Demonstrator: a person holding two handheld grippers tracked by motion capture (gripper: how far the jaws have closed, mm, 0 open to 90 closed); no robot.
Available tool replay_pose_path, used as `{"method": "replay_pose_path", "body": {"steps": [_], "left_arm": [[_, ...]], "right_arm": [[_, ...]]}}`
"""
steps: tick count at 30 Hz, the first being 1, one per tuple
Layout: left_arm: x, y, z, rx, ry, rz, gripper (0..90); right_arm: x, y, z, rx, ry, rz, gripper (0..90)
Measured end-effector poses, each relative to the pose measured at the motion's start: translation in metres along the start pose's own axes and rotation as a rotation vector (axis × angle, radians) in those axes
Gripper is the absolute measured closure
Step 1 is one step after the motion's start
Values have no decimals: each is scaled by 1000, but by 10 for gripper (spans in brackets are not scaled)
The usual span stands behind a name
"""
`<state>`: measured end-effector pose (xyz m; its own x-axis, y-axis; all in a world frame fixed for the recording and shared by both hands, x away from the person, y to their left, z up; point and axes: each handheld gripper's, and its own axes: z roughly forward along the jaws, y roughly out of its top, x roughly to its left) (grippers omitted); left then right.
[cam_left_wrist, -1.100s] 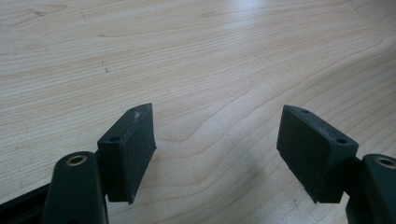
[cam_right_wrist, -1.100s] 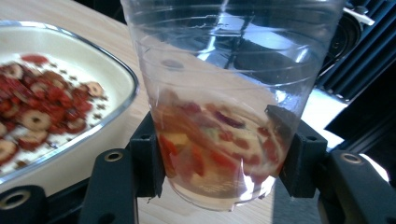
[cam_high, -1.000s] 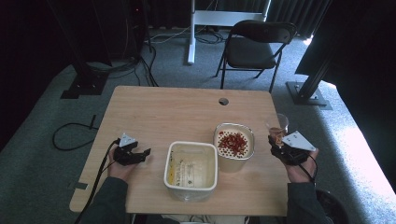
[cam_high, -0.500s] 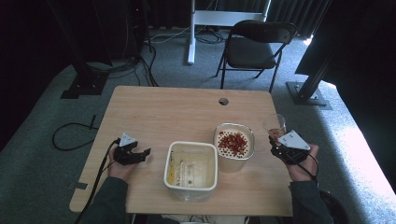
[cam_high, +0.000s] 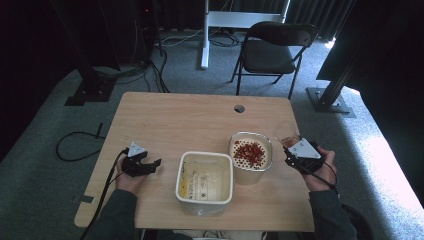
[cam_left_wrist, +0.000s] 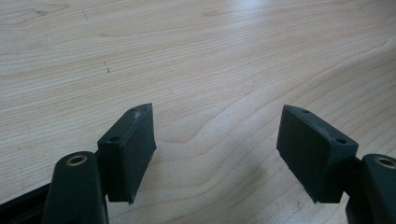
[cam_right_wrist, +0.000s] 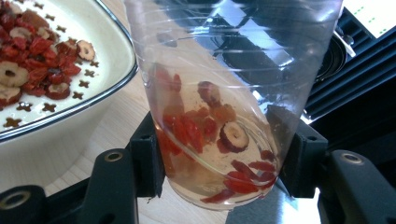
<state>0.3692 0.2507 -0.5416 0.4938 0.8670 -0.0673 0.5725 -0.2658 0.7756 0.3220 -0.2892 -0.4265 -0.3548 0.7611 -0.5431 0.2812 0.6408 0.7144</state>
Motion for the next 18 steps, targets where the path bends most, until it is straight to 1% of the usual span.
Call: {"method": "replay_pose_path", "body": {"steps": [3, 8, 10, 18], "left_arm": [[0, 0, 0, 0, 0, 1, 285], [0, 0, 0, 1, -1, 2, 284], [0, 0, 0, 0, 0, 1, 285], [0, 0, 0, 2, 0, 4, 285]], "right_arm": [[2, 3, 0, 7, -3, -24, 427], [5, 8, 1, 17, -9, -85, 427], [6, 9, 1, 21, -14, -117, 427], [9, 13, 1, 29, -15, -165, 427]]}}
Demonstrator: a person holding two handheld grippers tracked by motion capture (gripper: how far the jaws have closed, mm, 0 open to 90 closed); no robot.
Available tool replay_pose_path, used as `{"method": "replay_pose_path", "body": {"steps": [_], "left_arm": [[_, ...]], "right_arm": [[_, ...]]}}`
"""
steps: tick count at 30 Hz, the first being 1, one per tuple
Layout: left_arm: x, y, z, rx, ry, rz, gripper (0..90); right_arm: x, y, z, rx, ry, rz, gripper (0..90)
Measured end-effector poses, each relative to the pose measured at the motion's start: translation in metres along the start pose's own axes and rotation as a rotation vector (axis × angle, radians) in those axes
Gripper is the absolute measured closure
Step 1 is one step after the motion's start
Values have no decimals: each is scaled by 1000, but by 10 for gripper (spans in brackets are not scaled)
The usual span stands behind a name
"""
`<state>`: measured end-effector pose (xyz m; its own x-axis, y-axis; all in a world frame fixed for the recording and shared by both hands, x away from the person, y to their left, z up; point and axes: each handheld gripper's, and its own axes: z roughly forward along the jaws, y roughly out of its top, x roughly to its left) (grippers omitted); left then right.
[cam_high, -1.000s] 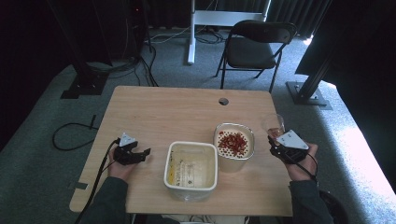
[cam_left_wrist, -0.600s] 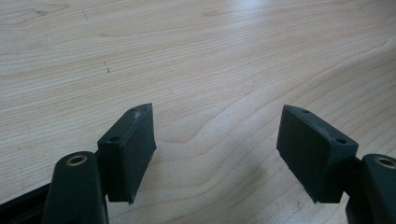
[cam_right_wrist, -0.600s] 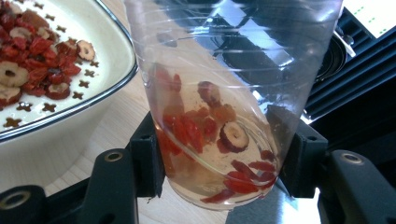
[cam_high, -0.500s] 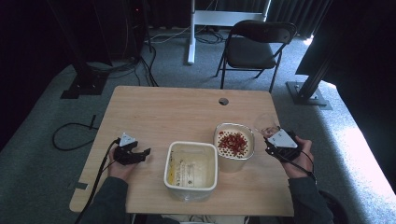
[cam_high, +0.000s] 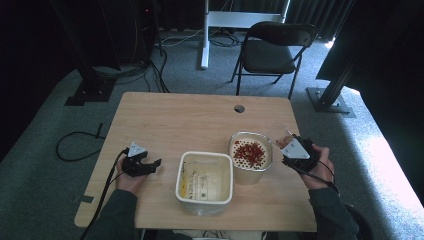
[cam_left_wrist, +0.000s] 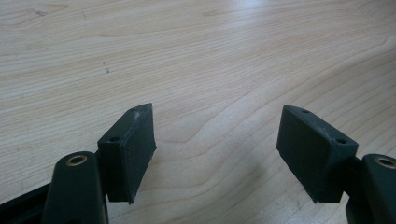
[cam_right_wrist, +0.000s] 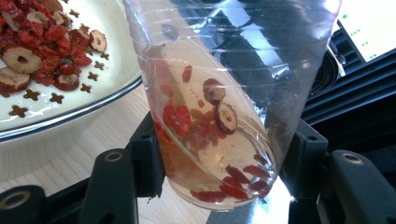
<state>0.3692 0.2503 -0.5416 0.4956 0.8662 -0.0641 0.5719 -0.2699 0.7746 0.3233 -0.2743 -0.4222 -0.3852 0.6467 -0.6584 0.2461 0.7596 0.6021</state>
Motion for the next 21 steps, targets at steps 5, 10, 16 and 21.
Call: {"method": "replay_pose_path", "body": {"steps": [5, 10, 16, 21], "left_arm": [[0, 0, 0, 1, 0, 0, 285], [0, 0, 0, 2, -1, -1, 285], [0, 0, 0, 1, -3, -3, 285], [0, 0, 0, 1, -5, -4, 285]], "right_arm": [[1, 1, 0, 6, -5, -29, 427], [3, 2, 0, 15, -7, -60, 427], [3, 3, 0, 20, -7, -74, 427], [4, 3, 0, 25, -9, -81, 427]]}}
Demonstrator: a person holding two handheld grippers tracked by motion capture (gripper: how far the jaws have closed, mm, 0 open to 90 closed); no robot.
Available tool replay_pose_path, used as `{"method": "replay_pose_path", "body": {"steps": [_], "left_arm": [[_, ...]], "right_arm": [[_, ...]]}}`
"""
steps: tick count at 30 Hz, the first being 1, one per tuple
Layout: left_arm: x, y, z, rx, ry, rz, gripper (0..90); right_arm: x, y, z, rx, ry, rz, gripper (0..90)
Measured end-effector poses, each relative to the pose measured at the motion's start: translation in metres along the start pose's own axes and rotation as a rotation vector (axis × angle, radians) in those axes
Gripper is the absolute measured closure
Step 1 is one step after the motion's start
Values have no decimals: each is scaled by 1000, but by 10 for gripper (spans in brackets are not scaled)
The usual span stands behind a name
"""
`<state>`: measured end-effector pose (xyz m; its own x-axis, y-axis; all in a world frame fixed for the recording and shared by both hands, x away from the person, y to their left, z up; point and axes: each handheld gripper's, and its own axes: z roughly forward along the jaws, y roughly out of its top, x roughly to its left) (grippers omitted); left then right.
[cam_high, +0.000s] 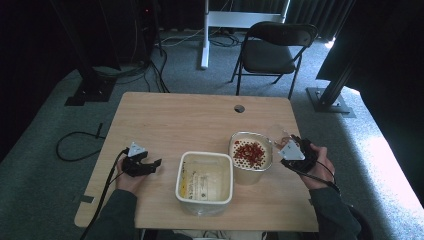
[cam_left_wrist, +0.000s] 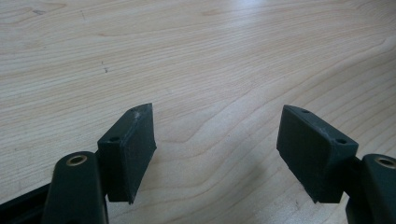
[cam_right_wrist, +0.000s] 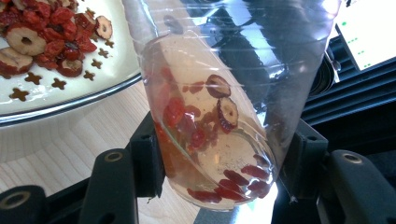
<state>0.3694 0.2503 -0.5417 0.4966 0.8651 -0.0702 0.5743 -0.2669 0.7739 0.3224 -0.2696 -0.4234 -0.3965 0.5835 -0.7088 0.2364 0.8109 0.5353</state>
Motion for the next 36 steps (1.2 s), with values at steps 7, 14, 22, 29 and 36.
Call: {"method": "replay_pose_path", "body": {"steps": [7, 14, 22, 29, 36], "left_arm": [[0, 0, 0, -1, -1, -3, 285], [0, 0, 0, -2, 0, -2, 285], [0, 0, 0, -1, 0, -2, 285], [0, 0, 0, 0, 0, -4, 285], [0, 0, 0, 0, 0, -3, 285]], "right_arm": [[1, 1, 1, 0, 3, -11, 427], [1, 4, 2, 1, -1, -28, 427], [2, 5, 2, 11, -7, -61, 427], [5, 7, 4, 27, -13, -119, 427], [6, 11, 5, 39, -24, -161, 427]]}}
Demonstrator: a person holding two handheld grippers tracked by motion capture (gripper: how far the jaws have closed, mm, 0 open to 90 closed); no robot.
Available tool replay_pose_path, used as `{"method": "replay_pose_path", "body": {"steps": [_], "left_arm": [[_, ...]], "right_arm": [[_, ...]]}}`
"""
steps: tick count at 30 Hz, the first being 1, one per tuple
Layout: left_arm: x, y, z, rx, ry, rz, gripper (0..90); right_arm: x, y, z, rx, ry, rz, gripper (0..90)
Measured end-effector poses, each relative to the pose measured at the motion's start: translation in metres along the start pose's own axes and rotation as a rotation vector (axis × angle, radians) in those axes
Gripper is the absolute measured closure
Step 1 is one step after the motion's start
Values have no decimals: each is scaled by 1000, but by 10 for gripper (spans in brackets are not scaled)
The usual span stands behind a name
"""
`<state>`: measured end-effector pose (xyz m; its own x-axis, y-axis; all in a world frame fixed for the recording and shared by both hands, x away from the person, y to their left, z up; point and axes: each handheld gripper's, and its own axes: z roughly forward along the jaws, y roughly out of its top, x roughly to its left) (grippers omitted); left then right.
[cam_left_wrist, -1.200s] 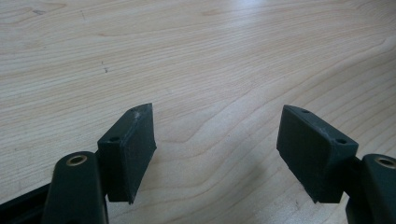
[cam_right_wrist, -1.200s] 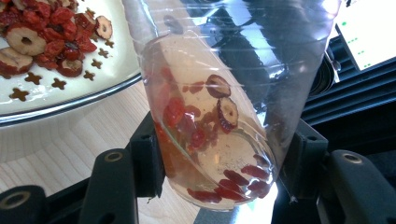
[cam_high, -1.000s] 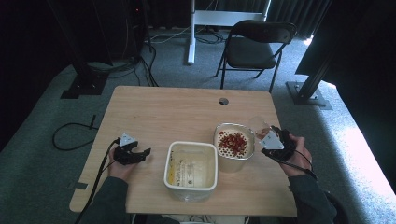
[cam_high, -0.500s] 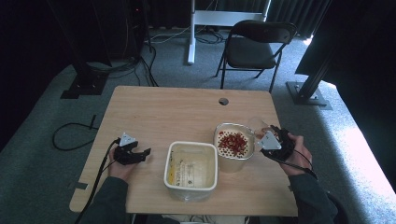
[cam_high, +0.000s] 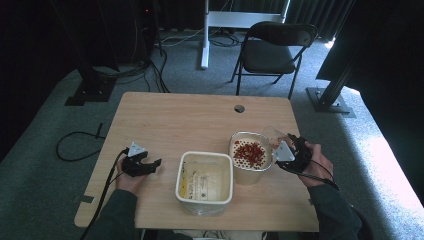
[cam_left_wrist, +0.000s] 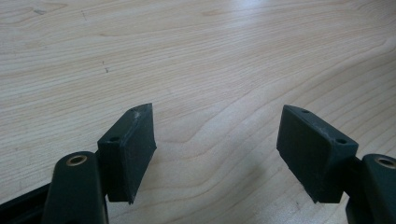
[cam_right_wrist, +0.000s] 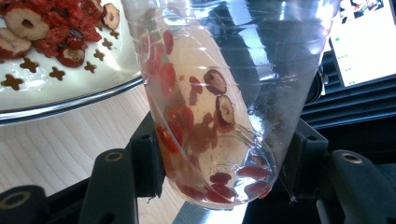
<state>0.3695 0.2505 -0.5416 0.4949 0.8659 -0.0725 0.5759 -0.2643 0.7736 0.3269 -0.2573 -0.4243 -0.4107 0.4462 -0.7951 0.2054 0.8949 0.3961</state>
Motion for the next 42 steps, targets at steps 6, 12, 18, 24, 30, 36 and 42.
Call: {"method": "replay_pose_path", "body": {"steps": [6, 12, 18, 24, 30, 36, 42], "left_arm": [[0, 0, 0, -1, -1, 0, 285], [0, 0, 0, -2, -1, -2, 285], [0, 0, 0, -3, -1, -2, 284], [0, 0, 0, -2, -1, -2, 285], [1, 0, 0, -2, -2, -1, 285], [1, 0, 0, -2, -1, -2, 285], [0, 0, 0, -2, 0, -2, 285]], "right_arm": [[-2, 4, 0, 11, -23, -54, 427], [-2, 8, 0, 20, -34, -102, 427], [-2, 10, 0, 44, -72, -167, 427], [-2, 13, 0, 53, -86, -230, 427], [1, 16, 0, 71, -103, -297, 427], [2, 20, -2, 74, -124, -348, 427], [5, 24, -4, 94, -165, -442, 427]]}}
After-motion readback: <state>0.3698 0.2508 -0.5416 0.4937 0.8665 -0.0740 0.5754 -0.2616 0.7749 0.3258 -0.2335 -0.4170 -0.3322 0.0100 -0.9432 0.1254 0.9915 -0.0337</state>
